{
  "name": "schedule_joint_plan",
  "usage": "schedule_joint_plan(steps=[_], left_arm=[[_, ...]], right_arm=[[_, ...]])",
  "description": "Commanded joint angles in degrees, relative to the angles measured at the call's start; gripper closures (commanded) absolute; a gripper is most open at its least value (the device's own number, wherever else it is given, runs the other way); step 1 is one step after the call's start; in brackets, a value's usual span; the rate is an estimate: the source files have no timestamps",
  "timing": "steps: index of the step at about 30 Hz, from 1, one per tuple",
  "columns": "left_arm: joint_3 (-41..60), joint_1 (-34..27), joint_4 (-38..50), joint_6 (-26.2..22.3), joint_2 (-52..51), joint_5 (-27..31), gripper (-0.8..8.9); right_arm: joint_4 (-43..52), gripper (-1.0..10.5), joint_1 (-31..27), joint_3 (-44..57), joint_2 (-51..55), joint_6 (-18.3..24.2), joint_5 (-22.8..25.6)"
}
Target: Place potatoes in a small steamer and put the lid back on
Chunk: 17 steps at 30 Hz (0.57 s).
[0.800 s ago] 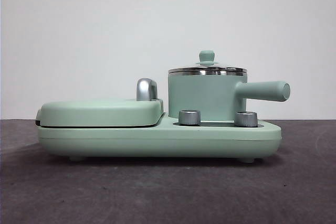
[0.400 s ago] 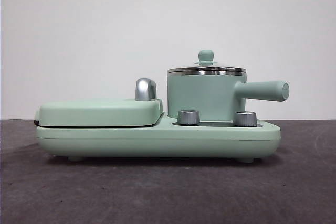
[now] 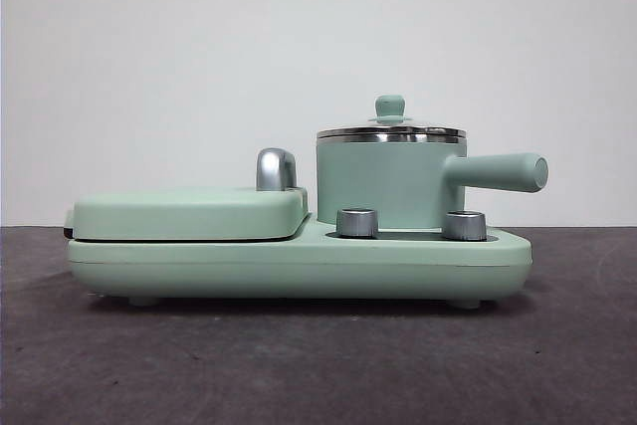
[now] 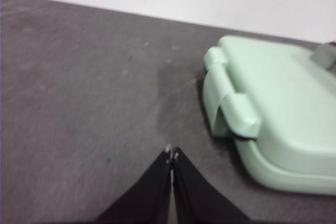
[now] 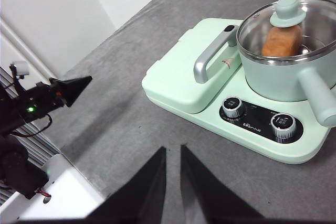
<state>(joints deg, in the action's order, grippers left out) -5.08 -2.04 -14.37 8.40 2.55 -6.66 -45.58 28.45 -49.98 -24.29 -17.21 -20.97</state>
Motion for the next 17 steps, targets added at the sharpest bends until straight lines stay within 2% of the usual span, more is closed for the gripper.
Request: schedule_joint_plan(steps=[1,5,11,17], left_arm=[[1.16,-0.13,0.68,-0.39,-0.33,0.55,8.08],[2.51,-0.13,0.68,-0.39,-0.50,1.51,8.08],[3.56,1.14,1.51,-0.68,-0.55,6.84,8.08],[4.37,2.03,3.41,-1.62,-2.29,7.15,8.08]], right_arm=[[0.63,9.1,0.35,-0.37,-0.17,-0.15,-0.02],[0.66,9.1,0.35,-0.37,-0.17,-0.15,-0.02],[0.66,9.1,0.35,-0.37,-0.17,-0.13,-0.02],[0.63,9.1,0.35,-0.37,-0.17,-0.13,-0.02]])
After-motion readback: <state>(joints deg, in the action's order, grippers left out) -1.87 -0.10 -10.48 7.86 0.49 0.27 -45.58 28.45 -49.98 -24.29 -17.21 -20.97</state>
